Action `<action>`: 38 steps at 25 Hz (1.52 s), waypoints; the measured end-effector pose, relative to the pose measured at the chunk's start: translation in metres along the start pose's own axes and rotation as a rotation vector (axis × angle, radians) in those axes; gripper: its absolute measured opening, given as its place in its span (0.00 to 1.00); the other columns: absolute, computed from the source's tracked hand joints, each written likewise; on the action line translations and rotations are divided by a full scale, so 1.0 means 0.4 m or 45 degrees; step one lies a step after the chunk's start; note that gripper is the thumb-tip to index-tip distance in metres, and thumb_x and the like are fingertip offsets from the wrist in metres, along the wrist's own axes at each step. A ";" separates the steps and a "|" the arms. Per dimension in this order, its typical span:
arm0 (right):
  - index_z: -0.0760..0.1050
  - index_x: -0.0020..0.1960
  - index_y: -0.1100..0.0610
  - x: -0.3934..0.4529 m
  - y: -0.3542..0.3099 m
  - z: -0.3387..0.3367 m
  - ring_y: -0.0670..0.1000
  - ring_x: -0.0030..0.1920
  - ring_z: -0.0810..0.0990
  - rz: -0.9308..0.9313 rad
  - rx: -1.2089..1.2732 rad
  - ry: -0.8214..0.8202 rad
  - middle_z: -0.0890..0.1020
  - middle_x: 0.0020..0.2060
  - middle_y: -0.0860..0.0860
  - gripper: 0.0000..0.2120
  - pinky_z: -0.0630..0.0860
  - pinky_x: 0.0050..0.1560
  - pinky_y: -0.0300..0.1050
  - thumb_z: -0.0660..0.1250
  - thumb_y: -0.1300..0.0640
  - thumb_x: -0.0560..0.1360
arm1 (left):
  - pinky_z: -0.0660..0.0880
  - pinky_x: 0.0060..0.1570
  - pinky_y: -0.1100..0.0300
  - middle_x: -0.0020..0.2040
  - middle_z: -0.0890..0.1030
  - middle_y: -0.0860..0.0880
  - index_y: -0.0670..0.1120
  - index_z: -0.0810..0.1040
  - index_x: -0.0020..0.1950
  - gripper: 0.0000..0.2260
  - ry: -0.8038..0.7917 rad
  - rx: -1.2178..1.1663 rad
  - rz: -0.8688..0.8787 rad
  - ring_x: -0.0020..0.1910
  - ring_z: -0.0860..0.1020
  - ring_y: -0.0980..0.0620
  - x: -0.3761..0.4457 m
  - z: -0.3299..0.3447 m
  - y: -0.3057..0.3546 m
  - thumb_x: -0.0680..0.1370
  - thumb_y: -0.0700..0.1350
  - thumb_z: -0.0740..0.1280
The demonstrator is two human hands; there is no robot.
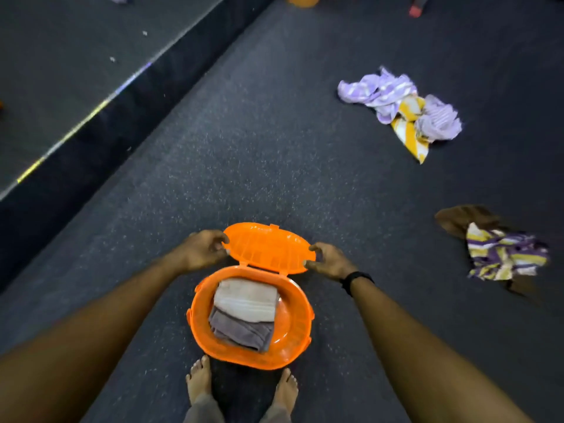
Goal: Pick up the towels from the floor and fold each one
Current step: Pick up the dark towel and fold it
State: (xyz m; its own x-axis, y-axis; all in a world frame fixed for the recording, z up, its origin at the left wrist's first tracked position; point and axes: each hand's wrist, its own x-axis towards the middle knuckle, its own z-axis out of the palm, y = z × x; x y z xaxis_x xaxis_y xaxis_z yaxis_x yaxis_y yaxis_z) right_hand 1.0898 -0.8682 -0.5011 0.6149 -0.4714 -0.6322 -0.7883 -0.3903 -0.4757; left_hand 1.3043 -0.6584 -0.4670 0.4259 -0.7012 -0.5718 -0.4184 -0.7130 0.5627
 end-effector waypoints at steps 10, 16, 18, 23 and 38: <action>0.72 0.66 0.60 -0.478 -0.282 -0.702 0.52 0.65 0.74 -0.300 -0.128 0.471 0.76 0.64 0.55 0.23 0.68 0.63 0.41 0.70 0.52 0.75 | 0.72 0.52 0.62 0.53 0.81 0.47 0.44 0.78 0.59 0.13 0.518 0.061 0.295 0.50 0.79 0.50 -0.362 -0.484 0.514 0.77 0.46 0.69; 0.73 0.65 0.58 -0.620 -0.509 -0.893 0.53 0.65 0.74 -0.571 -0.241 0.665 0.77 0.63 0.55 0.23 0.68 0.61 0.41 0.71 0.49 0.74 | 0.72 0.52 0.60 0.49 0.82 0.47 0.47 0.78 0.58 0.12 0.843 0.038 0.354 0.49 0.80 0.48 -0.600 -0.658 0.575 0.76 0.46 0.70; 0.73 0.65 0.58 -0.655 -0.607 -0.899 0.53 0.65 0.74 -0.682 -0.279 0.681 0.77 0.63 0.55 0.24 0.69 0.63 0.44 0.71 0.47 0.73 | 0.71 0.50 0.62 0.49 0.81 0.48 0.48 0.77 0.58 0.12 0.932 0.018 0.342 0.48 0.79 0.50 -0.694 -0.692 0.564 0.76 0.46 0.70; 0.72 0.66 0.58 -0.736 -0.902 -0.789 0.54 0.63 0.75 -0.953 -0.377 0.584 0.76 0.63 0.57 0.26 0.71 0.61 0.45 0.71 0.47 0.74 | 0.74 0.56 0.57 0.50 0.82 0.47 0.46 0.77 0.60 0.14 1.152 -0.017 0.201 0.51 0.80 0.48 -0.945 -0.747 0.431 0.75 0.47 0.71; 0.71 0.67 0.55 -1.294 -1.575 0.156 0.54 0.64 0.73 -1.726 -0.593 -0.099 0.75 0.64 0.54 0.33 0.70 0.60 0.47 0.68 0.35 0.71 | 0.75 0.53 0.57 0.50 0.80 0.50 0.50 0.76 0.58 0.17 1.763 -0.147 -0.802 0.49 0.79 0.50 -2.150 -0.414 -0.224 0.72 0.51 0.74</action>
State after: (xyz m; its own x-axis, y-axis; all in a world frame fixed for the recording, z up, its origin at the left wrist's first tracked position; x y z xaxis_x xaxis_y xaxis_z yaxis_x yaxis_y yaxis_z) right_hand 1.2667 -0.3291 0.0877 0.8573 0.5050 0.1002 0.4828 -0.7210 -0.4971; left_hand 1.1082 0.0088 0.0731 0.9251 0.3056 0.2255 0.1473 -0.8360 0.5286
